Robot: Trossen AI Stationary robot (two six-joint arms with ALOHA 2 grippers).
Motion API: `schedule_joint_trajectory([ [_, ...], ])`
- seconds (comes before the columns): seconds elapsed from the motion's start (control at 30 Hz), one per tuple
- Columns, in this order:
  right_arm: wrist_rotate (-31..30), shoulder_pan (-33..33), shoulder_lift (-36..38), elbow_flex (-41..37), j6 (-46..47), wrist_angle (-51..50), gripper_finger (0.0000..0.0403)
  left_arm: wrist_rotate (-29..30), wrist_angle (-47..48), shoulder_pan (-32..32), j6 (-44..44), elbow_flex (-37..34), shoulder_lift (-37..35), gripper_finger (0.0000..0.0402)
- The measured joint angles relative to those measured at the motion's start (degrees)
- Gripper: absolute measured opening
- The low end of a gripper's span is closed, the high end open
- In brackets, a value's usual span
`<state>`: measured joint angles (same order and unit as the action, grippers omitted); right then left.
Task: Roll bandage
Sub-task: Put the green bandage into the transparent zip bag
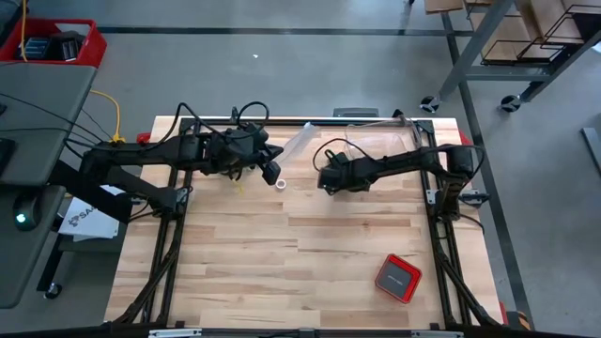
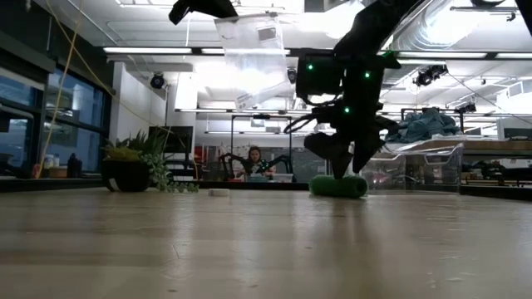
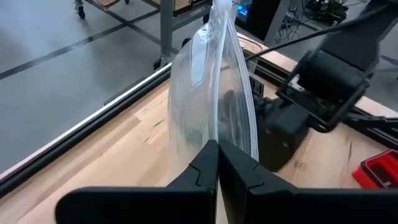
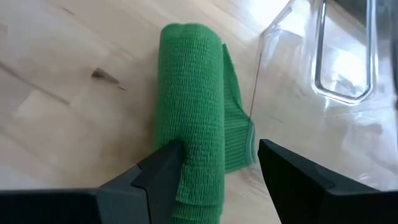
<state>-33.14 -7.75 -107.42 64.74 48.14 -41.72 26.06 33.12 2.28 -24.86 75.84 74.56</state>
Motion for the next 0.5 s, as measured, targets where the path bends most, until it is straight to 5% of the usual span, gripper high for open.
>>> schedule_joint_trajectory([
  [0.33,7.29,-0.16,0.10,0.31,0.03,1.35,0.0208,-0.31,0.05,0.00,-0.99,0.01,0.00,0.0000],
  [0.5,16.66,-0.44,-0.36,-0.07,-0.24,5.23,0.0208,-0.57,0.13,-0.02,-1.03,0.01,0.00,0.0000],
])
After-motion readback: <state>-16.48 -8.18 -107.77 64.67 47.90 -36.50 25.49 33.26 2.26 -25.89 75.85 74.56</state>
